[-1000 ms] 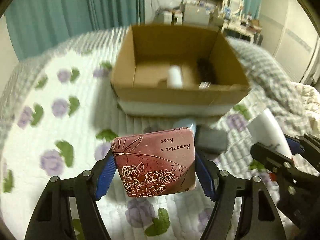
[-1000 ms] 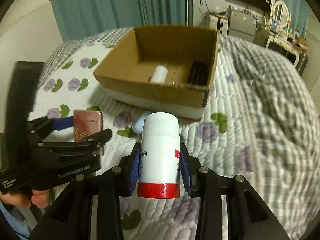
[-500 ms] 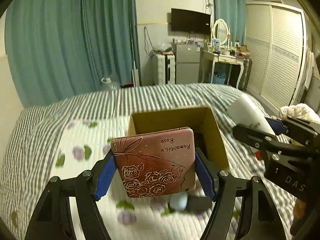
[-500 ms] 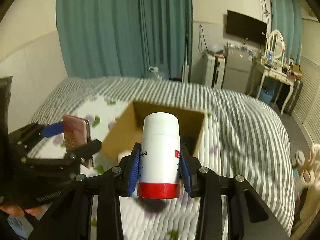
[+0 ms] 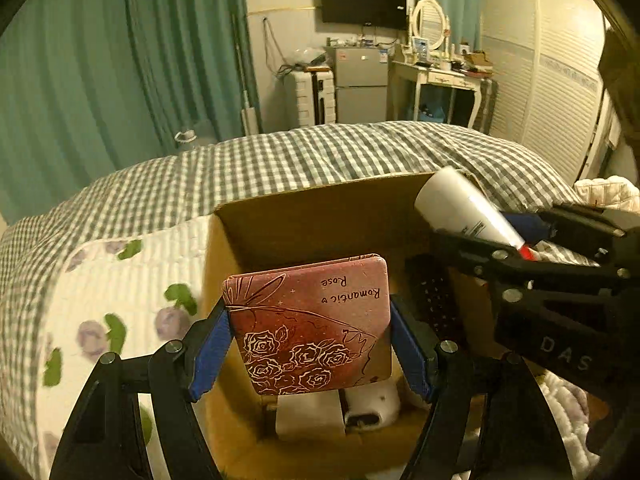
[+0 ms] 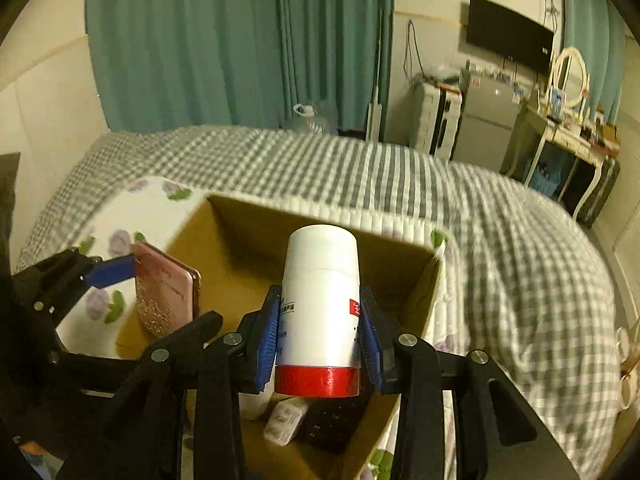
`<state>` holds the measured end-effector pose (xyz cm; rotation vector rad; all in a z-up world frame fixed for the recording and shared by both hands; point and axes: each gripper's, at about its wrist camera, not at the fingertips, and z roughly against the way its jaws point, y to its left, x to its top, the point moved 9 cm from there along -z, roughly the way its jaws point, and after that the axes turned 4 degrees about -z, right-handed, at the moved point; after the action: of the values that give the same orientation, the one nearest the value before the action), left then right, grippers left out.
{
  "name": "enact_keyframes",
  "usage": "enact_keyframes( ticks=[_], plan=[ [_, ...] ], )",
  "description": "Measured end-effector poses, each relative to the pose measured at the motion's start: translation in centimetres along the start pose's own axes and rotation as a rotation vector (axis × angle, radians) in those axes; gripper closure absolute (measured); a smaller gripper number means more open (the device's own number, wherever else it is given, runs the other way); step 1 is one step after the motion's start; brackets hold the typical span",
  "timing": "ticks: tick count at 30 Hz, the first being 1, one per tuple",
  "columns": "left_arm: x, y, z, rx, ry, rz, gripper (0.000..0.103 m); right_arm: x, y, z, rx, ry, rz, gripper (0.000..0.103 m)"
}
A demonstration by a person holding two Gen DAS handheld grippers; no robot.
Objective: Organize rigid objects
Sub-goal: 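Drop the red card case into the box with the left gripper while the right drops the bottle, then grasp the black power bank with the right gripper while the left grasps the blue earbud case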
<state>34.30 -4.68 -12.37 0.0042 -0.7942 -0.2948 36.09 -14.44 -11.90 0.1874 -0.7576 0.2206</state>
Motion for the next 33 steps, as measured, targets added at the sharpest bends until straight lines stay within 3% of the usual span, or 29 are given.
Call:
enact_keyframes(
  ticks=[2, 4, 6, 15, 22, 27, 33],
  plan=[
    [-0.2, 0.1, -0.4, -0.004, 0.006, 0.009, 0.027, -0.4, -0.5, -1.0, 0.027, 0.009, -0.04, 0.065],
    [0.0, 0.1, 0.0, -0.014, -0.006, 0.028, 0.027, -0.5, -0.8, -0.8, 0.03, 0.003, -0.042, 0.048],
    [0.4, 0.1, 1.1, -0.024, -0.024, 0.033, 0.026, -0.1, -0.8, 0.3, 0.009, -0.032, -0.019, 0.042],
    [-0.5, 1.3, 9.6, 0.073, -0.072, 0.011, 0.026, -0.1, 0.8, 9.1, -0.01, -0.087, 0.017, 0.037],
    [-4.6, 2.5, 14.7, 0.132, -0.052, 0.085, 0.026, -4.8, 2.3, 14.2, -0.009, -0.048, 0.046, 0.029],
    [-9.1, 2.3, 15.8, 0.117, -0.024, 0.115, 0.026, -9.2, 2.6, 13.4, 0.013, 0.016, 0.032, 0.027],
    [-14.2, 1.3, 13.1, 0.054, 0.05, 0.172, 0.026, -15.0, 3.1, 7.6, -0.001, 0.167, 0.098, 0.027]
  ],
)
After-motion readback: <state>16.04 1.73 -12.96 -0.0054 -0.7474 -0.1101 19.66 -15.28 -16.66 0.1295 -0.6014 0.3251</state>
